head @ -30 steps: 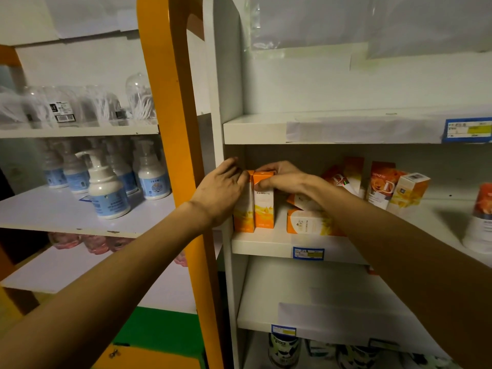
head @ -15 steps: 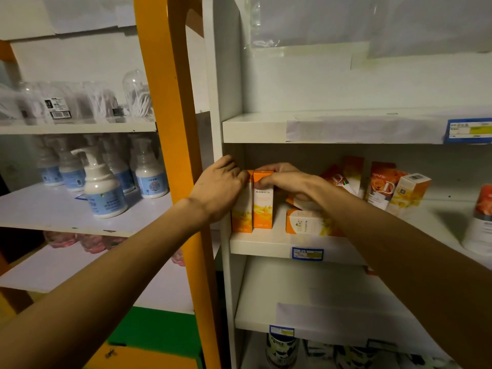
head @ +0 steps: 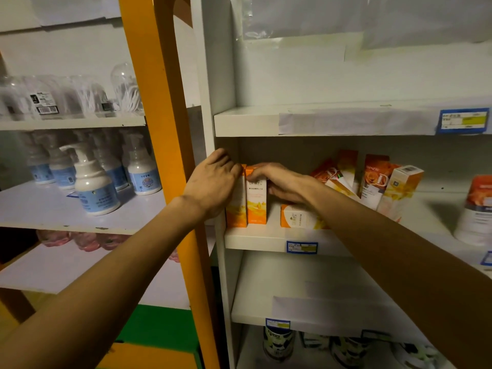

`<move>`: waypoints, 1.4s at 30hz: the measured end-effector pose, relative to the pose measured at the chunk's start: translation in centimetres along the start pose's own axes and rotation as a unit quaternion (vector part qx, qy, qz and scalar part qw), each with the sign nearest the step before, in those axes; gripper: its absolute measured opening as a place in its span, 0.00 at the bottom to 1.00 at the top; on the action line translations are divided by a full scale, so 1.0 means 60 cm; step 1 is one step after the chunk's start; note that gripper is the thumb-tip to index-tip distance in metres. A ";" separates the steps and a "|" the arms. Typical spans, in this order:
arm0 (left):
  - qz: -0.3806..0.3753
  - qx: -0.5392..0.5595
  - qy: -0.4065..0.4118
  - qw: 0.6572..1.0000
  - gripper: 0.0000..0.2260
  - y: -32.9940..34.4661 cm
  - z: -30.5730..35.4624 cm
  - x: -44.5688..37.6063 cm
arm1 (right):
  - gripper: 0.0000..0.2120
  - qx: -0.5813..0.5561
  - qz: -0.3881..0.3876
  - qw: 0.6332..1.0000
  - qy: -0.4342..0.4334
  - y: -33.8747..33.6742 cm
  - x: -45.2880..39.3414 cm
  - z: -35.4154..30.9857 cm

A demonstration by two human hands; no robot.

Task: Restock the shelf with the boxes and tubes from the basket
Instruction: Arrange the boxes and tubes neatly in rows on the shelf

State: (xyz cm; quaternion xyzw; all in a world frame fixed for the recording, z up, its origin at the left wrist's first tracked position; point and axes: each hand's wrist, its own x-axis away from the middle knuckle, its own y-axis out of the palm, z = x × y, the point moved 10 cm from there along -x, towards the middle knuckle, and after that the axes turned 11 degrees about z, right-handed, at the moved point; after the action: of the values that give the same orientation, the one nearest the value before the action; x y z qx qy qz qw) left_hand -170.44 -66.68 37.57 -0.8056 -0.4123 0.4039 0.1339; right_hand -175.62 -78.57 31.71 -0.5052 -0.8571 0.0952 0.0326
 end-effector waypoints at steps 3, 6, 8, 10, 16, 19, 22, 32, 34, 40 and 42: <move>-0.006 0.001 0.001 1.000 0.25 0.001 0.001 -0.001 | 0.14 -0.012 -0.002 1.000 0.002 -0.004 0.005 0.003; -0.009 0.006 0.006 1.000 0.24 0.003 0.000 0.001 | 0.14 -0.020 -0.009 1.000 0.010 -0.006 0.004 0.004; -0.011 0.010 0.011 1.000 0.24 0.003 -0.002 0.002 | 0.14 -0.024 -0.018 0.999 0.017 -0.003 0.006 0.001; -0.015 0.011 0.019 1.000 0.24 0.002 -0.003 0.004 | 0.14 -0.015 -0.012 1.000 0.018 -0.004 0.007 -0.001; 0.004 0.018 0.018 1.000 0.23 -0.005 -0.002 0.009 | 0.17 0.064 0.014 0.998 -0.011 -0.012 0.003 -0.003; 0.019 0.007 0.023 1.000 0.27 -0.004 0.000 0.009 | 0.21 0.084 0.023 0.996 -0.016 -0.020 0.002 -0.004; 0.013 0.003 0.025 1.000 0.31 0.000 0.002 0.009 | 0.20 0.112 0.025 0.993 -0.042 -0.021 0.009 -0.016; 0.013 0.002 0.017 1.000 0.33 0.004 0.004 0.009 | 0.33 0.202 0.031 0.976 -0.081 -0.020 0.017 -0.029; 0.014 0.002 0.017 1.000 0.33 0.008 0.004 0.009 | 0.41 0.266 0.049 0.958 -0.098 -0.020 0.021 -0.032; 0.020 0.009 0.002 1.000 0.33 0.006 0.005 0.010 | 0.38 0.424 0.130 0.861 -0.248 -0.070 0.097 -0.071; 0.013 0.012 -0.010 1.000 0.35 0.008 0.006 0.009 | 0.32 0.477 0.148 0.827 -0.257 -0.099 0.119 -0.068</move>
State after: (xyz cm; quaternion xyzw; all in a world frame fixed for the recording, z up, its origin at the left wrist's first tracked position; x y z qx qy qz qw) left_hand -170.27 -66.58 36.80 -0.8054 -0.3983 0.4180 0.1340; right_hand -183.59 -74.64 36.57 -0.5045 -0.5975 0.6223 0.0340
